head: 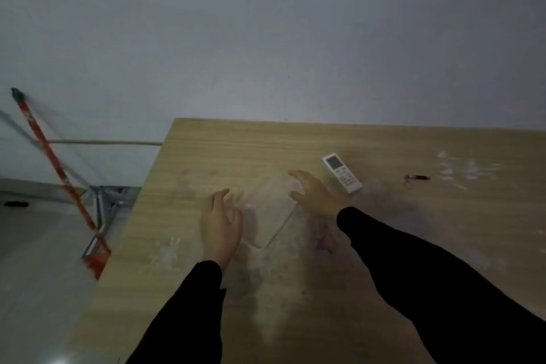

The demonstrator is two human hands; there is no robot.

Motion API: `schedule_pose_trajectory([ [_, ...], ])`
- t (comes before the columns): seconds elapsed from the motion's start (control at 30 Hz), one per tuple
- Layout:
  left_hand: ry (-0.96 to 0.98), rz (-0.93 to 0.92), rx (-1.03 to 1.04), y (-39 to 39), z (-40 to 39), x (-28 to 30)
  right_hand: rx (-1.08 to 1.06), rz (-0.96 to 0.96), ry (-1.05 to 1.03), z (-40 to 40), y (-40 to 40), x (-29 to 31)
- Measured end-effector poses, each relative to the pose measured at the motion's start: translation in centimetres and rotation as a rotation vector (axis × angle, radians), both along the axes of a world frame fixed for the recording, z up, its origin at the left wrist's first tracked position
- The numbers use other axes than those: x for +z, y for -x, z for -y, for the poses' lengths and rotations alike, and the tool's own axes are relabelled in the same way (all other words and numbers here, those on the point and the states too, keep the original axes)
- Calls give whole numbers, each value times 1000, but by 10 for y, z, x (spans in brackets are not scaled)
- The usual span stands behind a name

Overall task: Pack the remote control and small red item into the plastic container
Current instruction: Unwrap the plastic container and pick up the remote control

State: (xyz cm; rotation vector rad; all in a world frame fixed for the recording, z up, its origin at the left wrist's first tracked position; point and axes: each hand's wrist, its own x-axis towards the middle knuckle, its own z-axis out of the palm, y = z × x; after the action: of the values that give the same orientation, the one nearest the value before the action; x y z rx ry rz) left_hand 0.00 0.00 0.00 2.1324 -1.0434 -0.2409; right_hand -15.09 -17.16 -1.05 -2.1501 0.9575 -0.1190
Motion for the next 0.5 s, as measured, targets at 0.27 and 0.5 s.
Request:
schedule_pose_trajectory([
  [0.27,-126,-474,321,20,-4,-27,-106,11,-52,-17,-6,-19],
  [0.5,-179,-441,254,40,7,-37,-403,212,-204,-42,50,-38],
])
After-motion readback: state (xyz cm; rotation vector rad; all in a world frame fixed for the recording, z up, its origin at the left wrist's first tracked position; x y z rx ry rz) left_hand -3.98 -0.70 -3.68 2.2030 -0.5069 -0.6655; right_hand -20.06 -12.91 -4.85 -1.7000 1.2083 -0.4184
